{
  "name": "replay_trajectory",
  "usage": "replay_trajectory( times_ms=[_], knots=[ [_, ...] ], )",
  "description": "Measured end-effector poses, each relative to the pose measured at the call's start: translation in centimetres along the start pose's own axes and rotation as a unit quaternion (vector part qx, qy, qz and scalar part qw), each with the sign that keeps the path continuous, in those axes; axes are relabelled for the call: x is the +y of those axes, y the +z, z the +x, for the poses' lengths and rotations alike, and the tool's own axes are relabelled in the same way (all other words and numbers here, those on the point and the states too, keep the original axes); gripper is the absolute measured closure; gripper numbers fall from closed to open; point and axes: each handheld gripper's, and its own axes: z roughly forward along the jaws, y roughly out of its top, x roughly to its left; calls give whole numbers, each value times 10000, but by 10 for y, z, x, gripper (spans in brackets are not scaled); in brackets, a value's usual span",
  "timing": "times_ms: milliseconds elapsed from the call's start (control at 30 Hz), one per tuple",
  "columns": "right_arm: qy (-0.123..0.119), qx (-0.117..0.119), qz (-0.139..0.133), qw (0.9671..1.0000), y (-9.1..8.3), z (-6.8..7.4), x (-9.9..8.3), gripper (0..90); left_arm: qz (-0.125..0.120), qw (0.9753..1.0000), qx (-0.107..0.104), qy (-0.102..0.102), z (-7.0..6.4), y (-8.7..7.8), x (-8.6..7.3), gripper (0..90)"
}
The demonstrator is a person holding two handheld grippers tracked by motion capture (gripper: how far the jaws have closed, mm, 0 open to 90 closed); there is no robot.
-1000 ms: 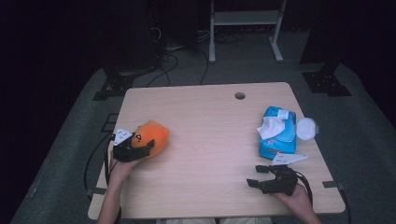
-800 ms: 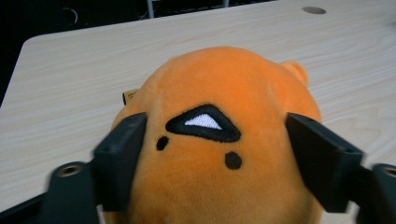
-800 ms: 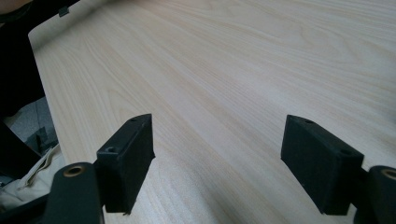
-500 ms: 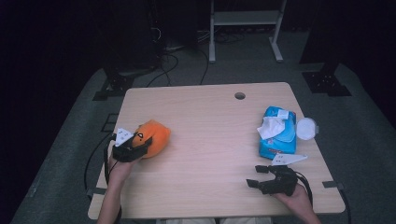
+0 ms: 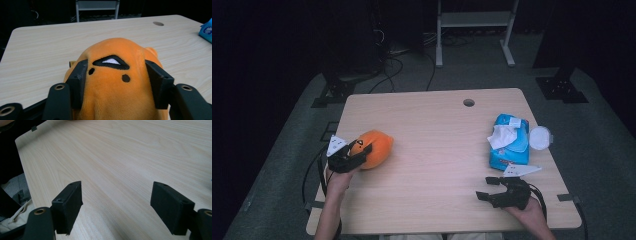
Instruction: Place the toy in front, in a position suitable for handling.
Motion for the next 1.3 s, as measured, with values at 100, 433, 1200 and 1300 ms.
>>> replay_trajectory(
  times_ms=[100, 433, 1200, 1300],
  knots=[
    [13, 11, -4, 10000, 0, -1, 0, 243, -158, 9997, -112, -173, 0, -3, 3, 431],
    [8, 10, -7, 10000, 0, -1, 0, 243, -457, 9974, -504, -220, -16, -8, 16, 429],
    [-16, -53, -50, 10000, -3, -1, 0, 243, -307, 9836, -1730, 408, -116, 18, 23, 426],
    [-20, -72, -32, 10000, -3, -1, 1, 243, -237, 9800, -1914, 486, -127, 23, 21, 426]
  ],
)
